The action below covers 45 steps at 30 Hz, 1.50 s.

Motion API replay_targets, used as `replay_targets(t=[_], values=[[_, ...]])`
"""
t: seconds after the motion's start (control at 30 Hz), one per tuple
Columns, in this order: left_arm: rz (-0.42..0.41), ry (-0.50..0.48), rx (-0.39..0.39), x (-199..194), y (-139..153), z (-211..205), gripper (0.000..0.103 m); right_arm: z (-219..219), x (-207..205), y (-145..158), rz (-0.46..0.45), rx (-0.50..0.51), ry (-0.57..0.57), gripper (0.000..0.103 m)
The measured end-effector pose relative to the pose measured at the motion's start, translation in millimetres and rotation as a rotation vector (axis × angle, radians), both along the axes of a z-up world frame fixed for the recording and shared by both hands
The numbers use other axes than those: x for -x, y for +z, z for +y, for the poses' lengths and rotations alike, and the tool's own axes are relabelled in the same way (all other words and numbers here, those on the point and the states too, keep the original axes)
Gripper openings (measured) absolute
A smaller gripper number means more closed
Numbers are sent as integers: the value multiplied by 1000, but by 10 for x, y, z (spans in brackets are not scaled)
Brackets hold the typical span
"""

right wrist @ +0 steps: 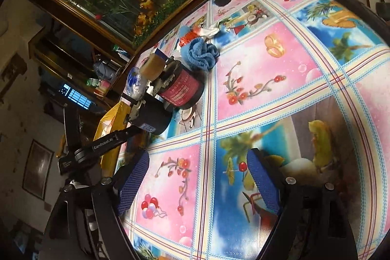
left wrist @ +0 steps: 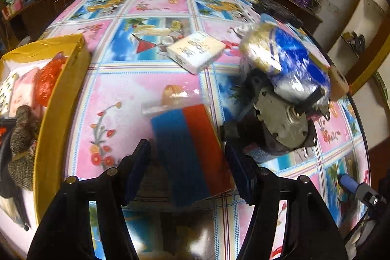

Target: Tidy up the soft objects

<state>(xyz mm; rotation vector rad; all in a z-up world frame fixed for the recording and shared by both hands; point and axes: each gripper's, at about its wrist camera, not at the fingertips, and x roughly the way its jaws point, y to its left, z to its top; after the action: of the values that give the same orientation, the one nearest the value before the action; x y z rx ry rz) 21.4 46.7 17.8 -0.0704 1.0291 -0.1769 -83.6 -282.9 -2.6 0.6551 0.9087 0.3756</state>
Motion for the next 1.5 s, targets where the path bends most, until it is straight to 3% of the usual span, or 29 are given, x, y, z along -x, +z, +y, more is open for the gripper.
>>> replay_targets(t=[0.17, 0.4, 0.57, 0.63, 0.73, 0.83, 0.97, 1.07, 1.17, 1.4, 1.47, 1.5], values=[[0, -21, 83, 168, 29, 121, 45, 64, 20, 17, 3, 27, 4, 84], [-47, -22, 102, 610, 155, 301, 45, 102, 30, 21, 3, 39, -5, 83], [-26, -40, 119, 742, 33, 307, 45, 144, 45, 48, 4, 82, -16, 83], [-38, -39, 124, 765, 3, 296, 46, 189, 32, 130, -1, 142, -19, 84], [-39, -50, 141, 760, 0, 273, 46, 266, -34, 394, -40, 152, 13, 84], [-74, -48, 148, 770, -17, 256, 47, 422, -212, 763, -88, 163, 68, 84], [-104, -43, 184, 779, -32, 295, 47, 850, -614, 1118, -119, 276, 145, 84], [-100, -23, 239, 764, -47, 379, 43, 1158, -938, 1162, -86, 336, 188, 83], [-100, -21, 237, 761, -50, 376, 43, 1429, -1229, 1119, -41, 381, 223, 82], [-99, -18, 261, 761, -55, 389, 43, 1958, -1566, 994, 4, 588, 277, 70], [-98, -18, 266, 756, -59, 406, 43, 2070, -1616, 944, 12, 648, 286, 50], [-98, -17, 269, 760, -59, 412, 43, 2086, -1617, 943, 4, 648, 281, 48]])
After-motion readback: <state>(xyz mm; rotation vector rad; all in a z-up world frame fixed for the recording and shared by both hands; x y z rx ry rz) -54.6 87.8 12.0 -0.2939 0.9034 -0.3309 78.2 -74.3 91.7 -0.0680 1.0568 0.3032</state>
